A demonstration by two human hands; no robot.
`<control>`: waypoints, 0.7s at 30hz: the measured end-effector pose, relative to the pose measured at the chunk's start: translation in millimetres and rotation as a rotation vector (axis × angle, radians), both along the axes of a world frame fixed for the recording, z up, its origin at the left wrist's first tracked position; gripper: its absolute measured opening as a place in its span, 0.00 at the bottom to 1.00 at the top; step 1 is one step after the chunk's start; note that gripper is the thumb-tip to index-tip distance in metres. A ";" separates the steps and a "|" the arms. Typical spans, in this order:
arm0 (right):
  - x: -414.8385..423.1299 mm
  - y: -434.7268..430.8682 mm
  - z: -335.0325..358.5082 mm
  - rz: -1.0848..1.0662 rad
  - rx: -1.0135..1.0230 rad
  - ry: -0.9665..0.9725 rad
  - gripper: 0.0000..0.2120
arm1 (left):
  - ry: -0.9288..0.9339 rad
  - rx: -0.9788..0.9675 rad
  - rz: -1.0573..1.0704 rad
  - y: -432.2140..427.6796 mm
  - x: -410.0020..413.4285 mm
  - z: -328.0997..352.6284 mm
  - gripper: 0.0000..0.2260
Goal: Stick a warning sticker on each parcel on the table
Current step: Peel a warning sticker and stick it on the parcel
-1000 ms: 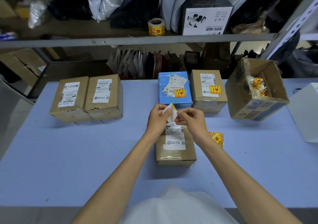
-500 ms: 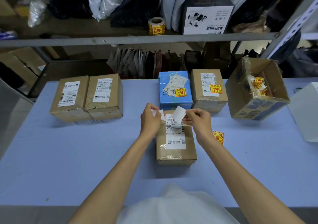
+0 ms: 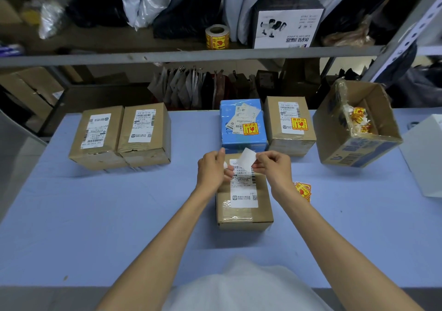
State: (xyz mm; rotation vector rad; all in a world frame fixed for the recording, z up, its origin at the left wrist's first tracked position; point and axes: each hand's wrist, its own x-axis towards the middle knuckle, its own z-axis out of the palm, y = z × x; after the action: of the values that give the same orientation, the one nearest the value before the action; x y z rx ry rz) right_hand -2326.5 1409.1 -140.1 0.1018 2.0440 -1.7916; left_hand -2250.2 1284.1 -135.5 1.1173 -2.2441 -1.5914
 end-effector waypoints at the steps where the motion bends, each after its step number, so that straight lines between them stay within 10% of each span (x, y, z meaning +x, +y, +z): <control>1: 0.4 -0.1 0.0 0.000 0.002 0.001 0.05 | 0.009 0.026 0.006 -0.3 -0.6 -0.8 0.15; 17: 3.9 -0.8 3.2 -0.007 0.043 -0.009 0.06 | 0.110 -0.210 -0.014 2.6 2.5 3.5 0.13; 21: 5.6 -2.5 4.5 -0.050 0.089 0.004 0.07 | 0.008 -0.591 -0.296 9.7 1.7 1.4 0.16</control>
State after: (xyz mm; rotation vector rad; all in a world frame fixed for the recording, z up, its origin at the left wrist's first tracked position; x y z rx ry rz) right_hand -2320.9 1406.6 -135.6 0.1770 2.1418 -1.7311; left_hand -2248.4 1293.9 -134.1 0.6385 -2.6995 -0.8799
